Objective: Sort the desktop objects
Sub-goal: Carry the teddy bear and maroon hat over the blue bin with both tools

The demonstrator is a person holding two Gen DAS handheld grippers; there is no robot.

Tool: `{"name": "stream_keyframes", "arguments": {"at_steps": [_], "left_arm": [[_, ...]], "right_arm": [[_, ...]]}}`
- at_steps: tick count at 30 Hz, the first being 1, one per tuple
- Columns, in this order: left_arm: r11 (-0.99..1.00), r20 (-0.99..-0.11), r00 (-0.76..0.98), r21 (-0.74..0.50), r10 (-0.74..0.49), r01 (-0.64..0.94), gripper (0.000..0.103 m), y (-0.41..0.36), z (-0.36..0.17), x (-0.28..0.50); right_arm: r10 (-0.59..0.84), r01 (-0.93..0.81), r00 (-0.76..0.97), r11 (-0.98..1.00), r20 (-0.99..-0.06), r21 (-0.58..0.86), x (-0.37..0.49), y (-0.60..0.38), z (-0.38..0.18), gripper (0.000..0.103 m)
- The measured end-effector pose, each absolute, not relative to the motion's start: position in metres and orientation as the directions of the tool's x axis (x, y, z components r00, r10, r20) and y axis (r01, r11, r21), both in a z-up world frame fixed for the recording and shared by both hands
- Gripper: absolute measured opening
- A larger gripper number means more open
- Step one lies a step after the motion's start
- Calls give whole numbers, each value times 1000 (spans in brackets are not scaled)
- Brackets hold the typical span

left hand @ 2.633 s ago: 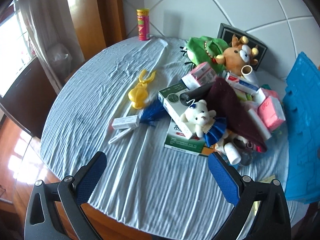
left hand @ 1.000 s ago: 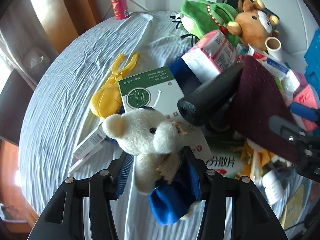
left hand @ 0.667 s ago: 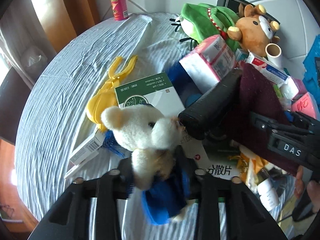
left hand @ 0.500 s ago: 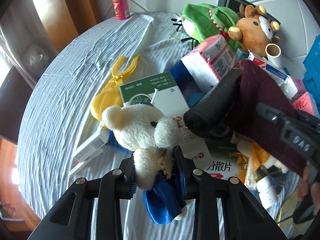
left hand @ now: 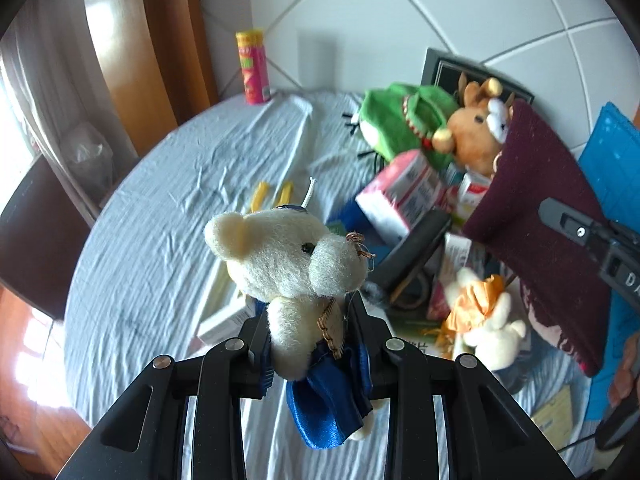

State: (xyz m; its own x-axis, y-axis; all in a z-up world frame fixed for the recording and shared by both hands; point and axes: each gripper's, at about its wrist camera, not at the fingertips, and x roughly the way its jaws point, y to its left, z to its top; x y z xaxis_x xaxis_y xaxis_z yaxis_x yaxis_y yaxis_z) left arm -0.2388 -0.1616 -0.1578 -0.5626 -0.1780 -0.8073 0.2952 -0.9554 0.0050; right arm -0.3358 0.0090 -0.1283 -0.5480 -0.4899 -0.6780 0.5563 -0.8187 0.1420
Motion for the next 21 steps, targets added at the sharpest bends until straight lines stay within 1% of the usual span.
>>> {"name": "stream_keyframes", "arguments": {"at_steps": [8, 15, 21], "left_arm": [[-964, -756, -632, -6, -170, 266, 30, -145, -120, -229], [-970, -696, -696, 1, -176, 244, 30, -123, -80, -224], [-971, -662, -726, 13, -187, 238, 30, -100, -57, -218]], "right_arm": [[-505, 556, -618, -823, -602, 120, -315, 24, -74, 22], [-488, 541, -667, -837, -563, 85, -297, 42, -44, 22], [-479, 532, -693, -844, -539, 66, -285, 61, -24, 22]]}}
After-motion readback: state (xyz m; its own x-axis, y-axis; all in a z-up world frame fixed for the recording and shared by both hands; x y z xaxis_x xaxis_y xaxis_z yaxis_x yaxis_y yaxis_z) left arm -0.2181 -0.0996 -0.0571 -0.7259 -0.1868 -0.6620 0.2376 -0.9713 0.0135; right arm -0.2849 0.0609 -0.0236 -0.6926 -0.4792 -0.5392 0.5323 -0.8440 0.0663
